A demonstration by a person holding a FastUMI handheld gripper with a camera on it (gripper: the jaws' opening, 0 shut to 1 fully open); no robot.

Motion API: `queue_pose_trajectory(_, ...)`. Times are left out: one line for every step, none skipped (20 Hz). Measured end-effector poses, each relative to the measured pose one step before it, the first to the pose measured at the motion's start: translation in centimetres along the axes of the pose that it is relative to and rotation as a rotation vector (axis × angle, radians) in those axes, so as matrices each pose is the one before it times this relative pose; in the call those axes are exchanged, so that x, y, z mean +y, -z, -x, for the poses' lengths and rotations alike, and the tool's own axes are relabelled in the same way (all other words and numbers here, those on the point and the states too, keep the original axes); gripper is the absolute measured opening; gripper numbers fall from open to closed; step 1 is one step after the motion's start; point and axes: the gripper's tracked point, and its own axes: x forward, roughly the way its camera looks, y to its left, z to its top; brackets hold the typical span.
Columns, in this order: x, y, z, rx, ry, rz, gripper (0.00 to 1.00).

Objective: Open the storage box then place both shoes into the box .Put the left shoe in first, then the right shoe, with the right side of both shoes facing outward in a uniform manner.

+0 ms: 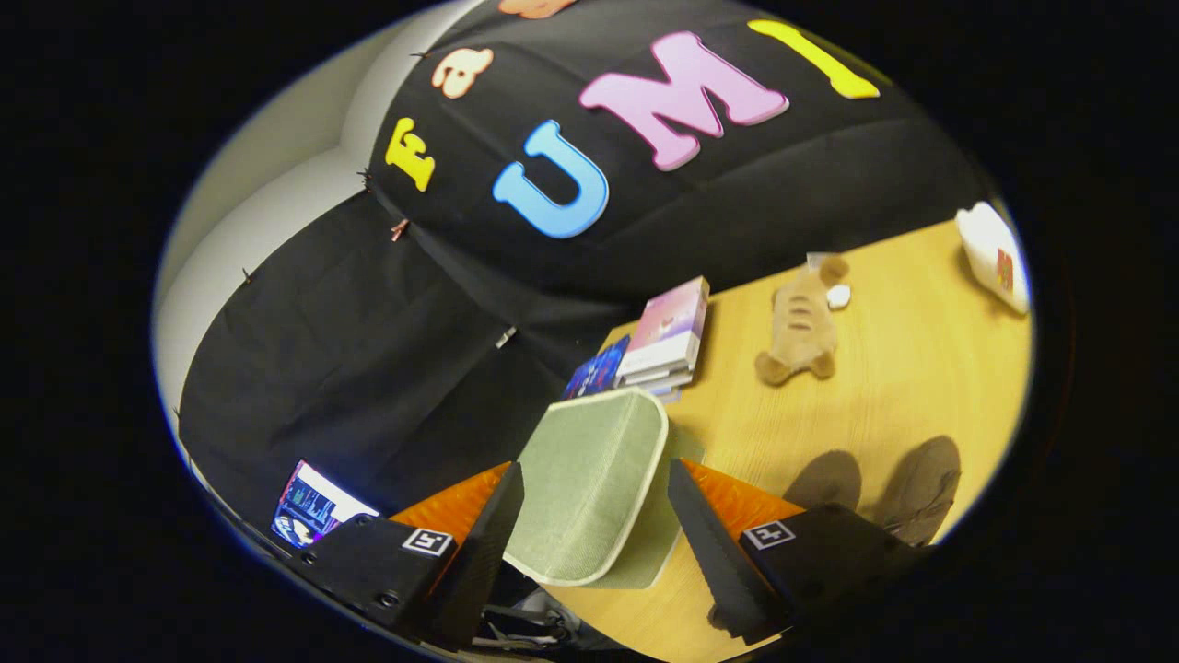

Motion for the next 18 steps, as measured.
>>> queue_pose_trajectory(-0.806,1.168,-0.662,0.04228,-0.01269,-0.04236,0.98)
queue_pose_trajectory(-0.670,1.074,-0.790,0.03832,-0.01931,-0.04676,0.97)
queue_pose_trajectory(-0.350,0.745,-0.822,0.02733,-0.02820,-0.05508,0.97)
queue_pose_trajectory(-0.249,0.775,-0.739,0.02267,-0.03212,-0.05931,0.96)
queue_pose_trajectory(-0.121,0.510,-0.828,0.02083,-0.03029,-0.05556,0.96)
queue_pose_trajectory(-0.403,0.227,-0.737,0.01766,-0.01681,-0.04640,0.96)
queue_pose_trajectory(-0.633,0.367,-0.768,0.01534,-0.01459,-0.03486,0.96)
queue_pose_trajectory(-0.526,0.409,-1.057,0.01271,-0.01825,-0.03287,0.96)
queue_pose_trajectory(0.010,0.219,-0.913,0.01495,-0.02223,-0.03876,0.96)
queue_pose_trajectory(-0.121,0.195,-0.605,0.00871,-0.02264,-0.03064,0.96)
queue_pose_trajectory(-0.189,0.215,-0.570,0.01342,-0.02285,-0.02941,0.96)
queue_pose_trajectory(-0.091,0.262,-0.497,0.01105,-0.01995,-0.02630,0.92)
queue_pose_trajectory(-0.299,0.089,-0.473,0.00809,-0.01440,-0.02169,0.92)
queue_pose_trajectory(-0.361,0.177,-0.297,0.00717,-0.01530,-0.01983,0.92)
queue_pose_trajectory(-0.009,0.115,-0.203,0.00378,-0.02973,-0.02353,0.92)
queue_pose_trajectory(0.203,-0.153,0.036,-0.00151,-0.02734,-0.02239,0.91)
queue_pose_trajectory(0.069,-0.054,-0.031,-0.00476,-0.01613,-0.01439,0.85)
queue_pose_trajectory(0.334,-0.086,-0.049,-0.00647,-0.03697,-0.00339,0.83)
